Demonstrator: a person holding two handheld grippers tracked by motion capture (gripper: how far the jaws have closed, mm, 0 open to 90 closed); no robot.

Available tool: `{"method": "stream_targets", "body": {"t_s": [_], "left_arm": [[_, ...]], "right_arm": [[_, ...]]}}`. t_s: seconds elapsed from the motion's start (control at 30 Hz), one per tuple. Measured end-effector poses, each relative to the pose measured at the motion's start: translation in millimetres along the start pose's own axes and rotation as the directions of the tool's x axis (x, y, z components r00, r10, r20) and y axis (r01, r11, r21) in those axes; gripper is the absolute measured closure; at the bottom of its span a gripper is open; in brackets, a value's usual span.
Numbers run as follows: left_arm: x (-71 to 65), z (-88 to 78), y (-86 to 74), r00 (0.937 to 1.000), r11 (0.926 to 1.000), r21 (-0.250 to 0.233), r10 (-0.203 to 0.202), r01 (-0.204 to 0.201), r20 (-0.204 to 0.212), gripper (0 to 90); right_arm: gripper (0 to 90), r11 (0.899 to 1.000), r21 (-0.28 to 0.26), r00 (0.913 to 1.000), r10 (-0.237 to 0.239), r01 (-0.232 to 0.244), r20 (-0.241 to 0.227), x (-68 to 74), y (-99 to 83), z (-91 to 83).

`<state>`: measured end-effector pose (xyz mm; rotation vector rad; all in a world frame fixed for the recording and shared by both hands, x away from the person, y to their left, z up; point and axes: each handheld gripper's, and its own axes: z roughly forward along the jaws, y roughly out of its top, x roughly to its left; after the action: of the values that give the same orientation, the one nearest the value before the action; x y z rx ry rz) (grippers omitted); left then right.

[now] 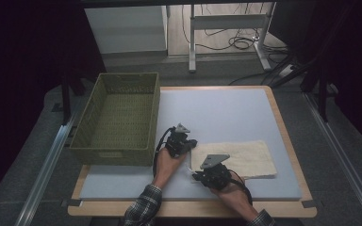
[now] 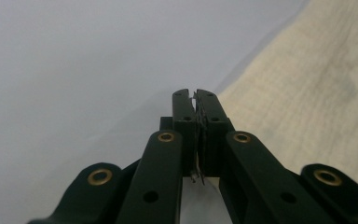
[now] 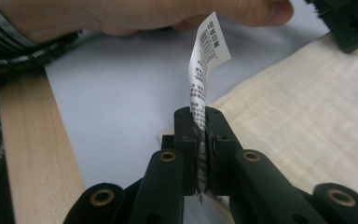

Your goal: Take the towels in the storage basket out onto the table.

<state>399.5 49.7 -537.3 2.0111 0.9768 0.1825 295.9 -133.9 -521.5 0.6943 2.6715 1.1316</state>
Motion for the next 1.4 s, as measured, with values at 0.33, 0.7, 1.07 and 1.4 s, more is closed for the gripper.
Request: {"method": "stream_targets", "body": {"t_s": [0.33, 0.7, 1.07, 1.4], "left_arm": [[-14.8, -13.1, 26.3, 0.9997, 0.9968, -0.077, 0.022, -0.021, 0.009, 87.9], [-36.9, 5.2, 49.8, 0.9944, 0.9917, -0.082, 0.102, -0.099, 0.029, 87.4], [-61.5, 26.7, 72.1, 0.9869, 0.9854, -0.086, 0.152, -0.147, 0.055, 87.3], [-85.3, 50.0, 91.1, 0.9743, 0.9759, -0.078, 0.21, -0.204, 0.082, 87.1]], "right_arm": [[85.5, 0.996, -0.086, 0.9992, 0.016, -0.013, 0.037, -9.1, 3.8, -38.0], [85.6, 0.989, -0.129, 0.9935, 0.081, -0.071, 0.08, -26.6, -20.5, -68.3], [85.5, 0.971, -0.192, 0.9821, 0.163, -0.142, 0.095, -44.1, -42.9, -101.0], [85.4, 0.957, -0.22, 0.9675, 0.219, -0.188, 0.127, -55.5, -63.4, -127.3]]}}
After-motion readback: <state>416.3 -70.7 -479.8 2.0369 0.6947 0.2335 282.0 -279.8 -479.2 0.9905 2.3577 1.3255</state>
